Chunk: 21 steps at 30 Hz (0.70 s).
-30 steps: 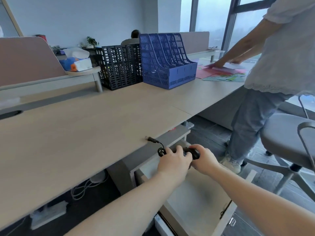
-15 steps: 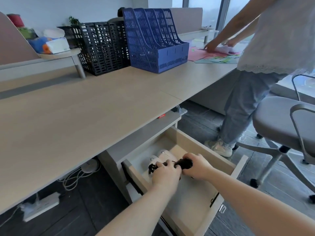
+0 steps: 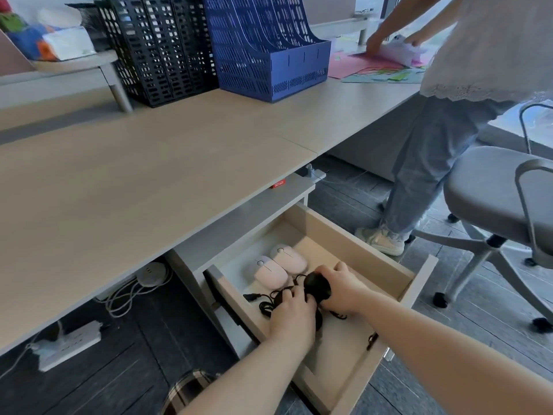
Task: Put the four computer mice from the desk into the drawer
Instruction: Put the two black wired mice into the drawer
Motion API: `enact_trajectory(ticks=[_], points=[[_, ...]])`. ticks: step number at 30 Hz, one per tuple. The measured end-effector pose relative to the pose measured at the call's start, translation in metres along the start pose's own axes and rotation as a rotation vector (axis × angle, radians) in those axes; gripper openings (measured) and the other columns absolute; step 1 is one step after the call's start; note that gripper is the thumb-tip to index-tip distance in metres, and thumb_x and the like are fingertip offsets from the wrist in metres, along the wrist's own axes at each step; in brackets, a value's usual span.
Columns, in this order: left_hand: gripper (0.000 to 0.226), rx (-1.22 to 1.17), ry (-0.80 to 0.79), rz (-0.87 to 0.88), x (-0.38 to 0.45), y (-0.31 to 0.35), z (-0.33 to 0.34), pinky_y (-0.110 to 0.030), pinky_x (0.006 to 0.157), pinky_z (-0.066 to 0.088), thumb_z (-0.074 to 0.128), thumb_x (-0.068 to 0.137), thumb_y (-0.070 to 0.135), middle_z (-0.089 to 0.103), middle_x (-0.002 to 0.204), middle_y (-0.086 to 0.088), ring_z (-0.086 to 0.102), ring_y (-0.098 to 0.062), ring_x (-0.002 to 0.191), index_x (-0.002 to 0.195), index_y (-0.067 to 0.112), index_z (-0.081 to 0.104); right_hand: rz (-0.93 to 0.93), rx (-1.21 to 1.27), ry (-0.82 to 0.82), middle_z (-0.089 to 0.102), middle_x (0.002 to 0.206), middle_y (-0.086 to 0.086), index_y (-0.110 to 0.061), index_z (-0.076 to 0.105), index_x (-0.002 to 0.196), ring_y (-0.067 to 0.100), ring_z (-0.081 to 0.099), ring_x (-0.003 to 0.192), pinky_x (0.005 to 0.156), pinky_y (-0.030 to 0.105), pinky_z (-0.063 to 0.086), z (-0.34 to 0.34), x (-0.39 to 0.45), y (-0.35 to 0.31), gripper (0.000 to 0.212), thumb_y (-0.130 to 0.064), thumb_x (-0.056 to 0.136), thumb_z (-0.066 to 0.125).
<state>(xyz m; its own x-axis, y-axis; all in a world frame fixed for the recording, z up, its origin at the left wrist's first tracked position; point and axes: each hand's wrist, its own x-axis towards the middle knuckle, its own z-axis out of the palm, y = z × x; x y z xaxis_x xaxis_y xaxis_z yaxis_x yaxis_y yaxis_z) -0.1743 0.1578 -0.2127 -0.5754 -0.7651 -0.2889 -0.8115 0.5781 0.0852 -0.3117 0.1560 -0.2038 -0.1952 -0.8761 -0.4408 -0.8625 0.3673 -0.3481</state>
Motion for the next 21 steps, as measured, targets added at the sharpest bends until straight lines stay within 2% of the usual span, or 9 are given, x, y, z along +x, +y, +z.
enact_trajectory(ticks=[2,7,11,19,21], points=[[0.045,-0.053,-0.025,-0.005,0.003,-0.003,0.001,-0.039,0.094,0.044,0.06,0.087,0.023,0.033,0.138,-0.014,0.036,-0.032,0.123,0.129,0.014,0.043,0.013,-0.005,-0.018,0.04,0.119,0.014,-0.028,0.039,0.131,0.038,0.054,0.107,0.094,0.043,0.05,0.001,0.002,0.001,0.065,-0.036,0.073,0.066],[0.038,-0.098,-0.052,-0.004,0.005,-0.006,-0.006,-0.042,0.096,0.042,0.059,0.085,0.016,0.028,0.142,-0.013,0.034,-0.034,0.124,0.122,0.013,0.048,0.025,-0.018,-0.04,0.046,0.117,0.013,-0.029,0.037,0.135,0.036,0.056,0.105,0.093,0.044,0.05,0.004,0.003,0.002,0.065,-0.04,0.077,0.063],[0.042,-0.084,-0.042,-0.002,0.004,-0.008,-0.009,-0.045,0.093,0.045,0.06,0.084,0.018,0.029,0.142,-0.011,0.035,-0.034,0.125,0.123,0.013,0.046,0.026,-0.031,0.014,0.049,0.12,0.014,-0.026,0.039,0.133,0.036,0.057,0.108,0.091,0.043,0.051,0.001,-0.001,0.003,0.054,-0.037,0.083,0.055],[0.038,-0.02,0.083,0.027,0.003,-0.017,-0.038,-0.043,0.087,0.046,0.055,0.088,0.023,0.046,0.126,-0.01,0.042,-0.031,0.117,0.124,0.015,0.048,0.086,-0.044,0.054,0.057,0.128,0.009,-0.021,0.047,0.13,0.029,0.054,0.115,0.091,0.039,0.051,-0.023,-0.018,0.004,0.043,-0.031,0.089,0.052],[0.032,-0.012,0.113,0.043,0.001,-0.018,-0.053,-0.044,0.089,0.045,0.052,0.09,0.025,0.046,0.125,-0.011,0.041,-0.031,0.117,0.121,0.014,0.051,0.143,-0.078,0.127,0.057,0.127,0.008,-0.022,0.052,0.126,0.027,0.051,0.117,0.092,0.039,0.049,-0.03,-0.03,0.006,0.039,-0.031,0.088,0.051]])
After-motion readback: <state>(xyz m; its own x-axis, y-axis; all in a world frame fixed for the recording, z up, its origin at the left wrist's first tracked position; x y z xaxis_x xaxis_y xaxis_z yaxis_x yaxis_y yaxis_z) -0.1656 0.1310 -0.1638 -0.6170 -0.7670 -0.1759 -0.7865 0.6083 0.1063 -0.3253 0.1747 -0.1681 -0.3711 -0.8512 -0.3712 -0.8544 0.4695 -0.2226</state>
